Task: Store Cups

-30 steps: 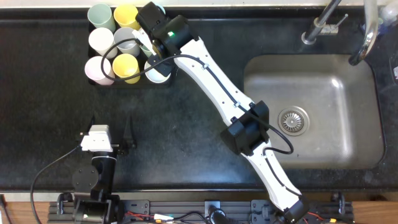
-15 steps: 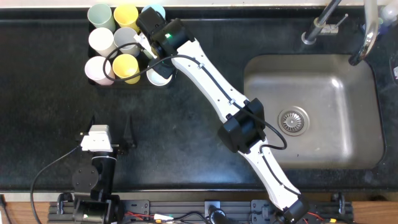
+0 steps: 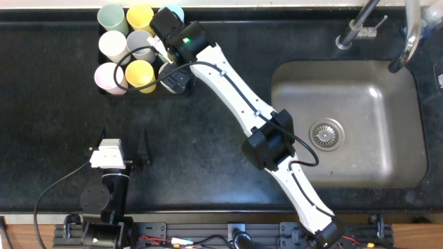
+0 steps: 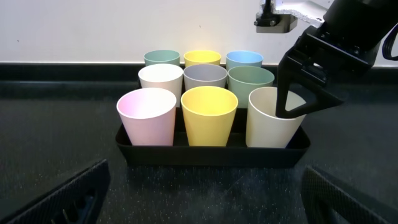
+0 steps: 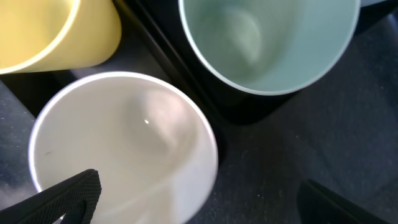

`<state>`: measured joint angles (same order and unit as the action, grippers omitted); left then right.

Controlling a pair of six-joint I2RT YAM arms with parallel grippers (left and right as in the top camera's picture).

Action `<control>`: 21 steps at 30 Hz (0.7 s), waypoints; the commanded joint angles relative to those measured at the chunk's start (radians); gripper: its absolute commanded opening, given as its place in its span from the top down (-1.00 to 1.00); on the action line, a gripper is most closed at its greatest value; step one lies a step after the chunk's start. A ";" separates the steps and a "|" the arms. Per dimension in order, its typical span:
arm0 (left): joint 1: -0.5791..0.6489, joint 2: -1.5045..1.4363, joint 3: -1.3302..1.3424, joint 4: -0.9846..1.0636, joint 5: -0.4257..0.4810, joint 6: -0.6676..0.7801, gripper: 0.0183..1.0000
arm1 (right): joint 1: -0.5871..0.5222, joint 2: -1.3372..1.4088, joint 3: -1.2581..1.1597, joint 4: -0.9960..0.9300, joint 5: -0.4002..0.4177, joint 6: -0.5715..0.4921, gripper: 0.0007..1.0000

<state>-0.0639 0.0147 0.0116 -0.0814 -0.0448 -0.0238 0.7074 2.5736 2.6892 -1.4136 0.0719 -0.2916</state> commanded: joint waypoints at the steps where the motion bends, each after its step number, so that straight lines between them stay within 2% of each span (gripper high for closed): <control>1: 0.004 -0.012 -0.004 0.002 -0.008 -0.007 -1.00 | 0.003 0.003 0.053 0.004 0.081 0.036 -1.00; 7: 0.004 -0.012 -0.004 0.002 -0.008 -0.007 -1.00 | -0.027 -0.051 0.156 -0.021 0.082 0.127 -1.00; 12: 0.004 -0.012 -0.004 0.002 -0.008 -0.007 -1.00 | -0.107 -0.152 0.262 -0.108 0.081 0.139 -1.00; 17: 0.004 -0.012 -0.004 0.002 -0.008 -0.007 -1.00 | -0.288 -0.296 0.293 -0.267 0.030 0.142 -1.00; 21: 0.004 -0.012 -0.004 0.002 -0.008 -0.007 -1.00 | -0.477 -0.402 0.244 -0.276 0.066 0.174 -1.00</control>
<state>-0.0639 0.0147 0.0116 -0.0818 -0.0448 -0.0238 0.3252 2.2749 2.9322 -1.6840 0.1184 -0.1555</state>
